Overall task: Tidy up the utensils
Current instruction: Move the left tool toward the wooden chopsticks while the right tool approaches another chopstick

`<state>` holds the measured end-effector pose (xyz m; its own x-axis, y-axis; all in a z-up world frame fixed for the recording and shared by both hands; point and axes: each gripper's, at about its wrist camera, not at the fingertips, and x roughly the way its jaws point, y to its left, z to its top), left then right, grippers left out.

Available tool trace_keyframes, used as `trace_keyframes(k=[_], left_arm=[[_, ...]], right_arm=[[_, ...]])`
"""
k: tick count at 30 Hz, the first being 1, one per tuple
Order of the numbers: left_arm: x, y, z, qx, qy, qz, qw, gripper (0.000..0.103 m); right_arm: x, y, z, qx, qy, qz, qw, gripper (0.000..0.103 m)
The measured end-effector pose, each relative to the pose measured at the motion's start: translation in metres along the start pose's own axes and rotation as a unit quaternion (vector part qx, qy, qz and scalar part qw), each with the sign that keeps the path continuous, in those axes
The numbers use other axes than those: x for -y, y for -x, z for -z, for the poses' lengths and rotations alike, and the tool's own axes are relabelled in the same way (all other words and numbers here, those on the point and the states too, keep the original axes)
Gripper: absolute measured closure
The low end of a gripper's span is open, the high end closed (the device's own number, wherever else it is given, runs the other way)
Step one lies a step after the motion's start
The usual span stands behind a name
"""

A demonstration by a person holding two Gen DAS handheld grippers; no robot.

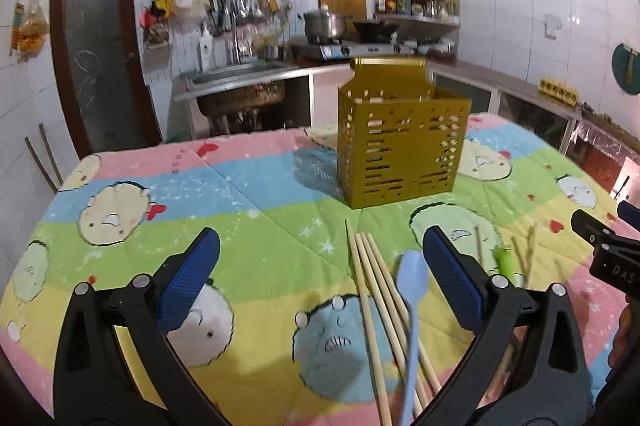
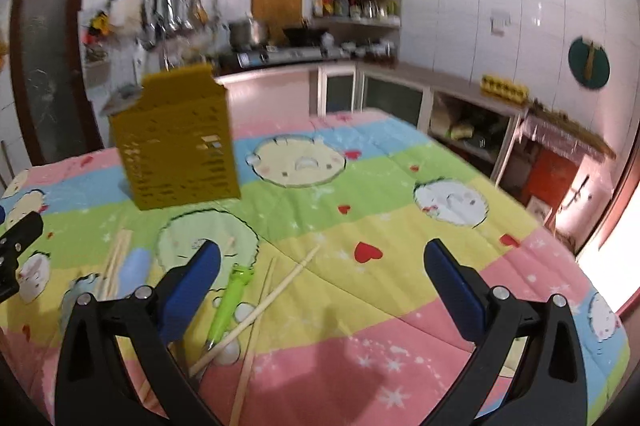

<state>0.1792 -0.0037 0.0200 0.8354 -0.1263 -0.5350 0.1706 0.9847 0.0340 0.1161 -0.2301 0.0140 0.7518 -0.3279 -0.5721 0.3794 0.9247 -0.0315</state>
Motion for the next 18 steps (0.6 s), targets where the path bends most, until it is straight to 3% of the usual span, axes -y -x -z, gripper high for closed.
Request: trace_keyframes(k=[11, 18], left_arm=[[0.005, -0.068, 0.006, -0.069, -0.026, 0.009, 0.9973, 0.007], [-0.002, -0.081, 0.015, -0.091, -0.013, 0.016, 0.9956, 0.011]], right_arm=[[0.004, -0.075, 0.003, -0.081, -0.027, 0.045, 0.995, 0.005], [0.003, -0.083, 0.004, -0.087, -0.036, 0.043, 0.995, 0.01]])
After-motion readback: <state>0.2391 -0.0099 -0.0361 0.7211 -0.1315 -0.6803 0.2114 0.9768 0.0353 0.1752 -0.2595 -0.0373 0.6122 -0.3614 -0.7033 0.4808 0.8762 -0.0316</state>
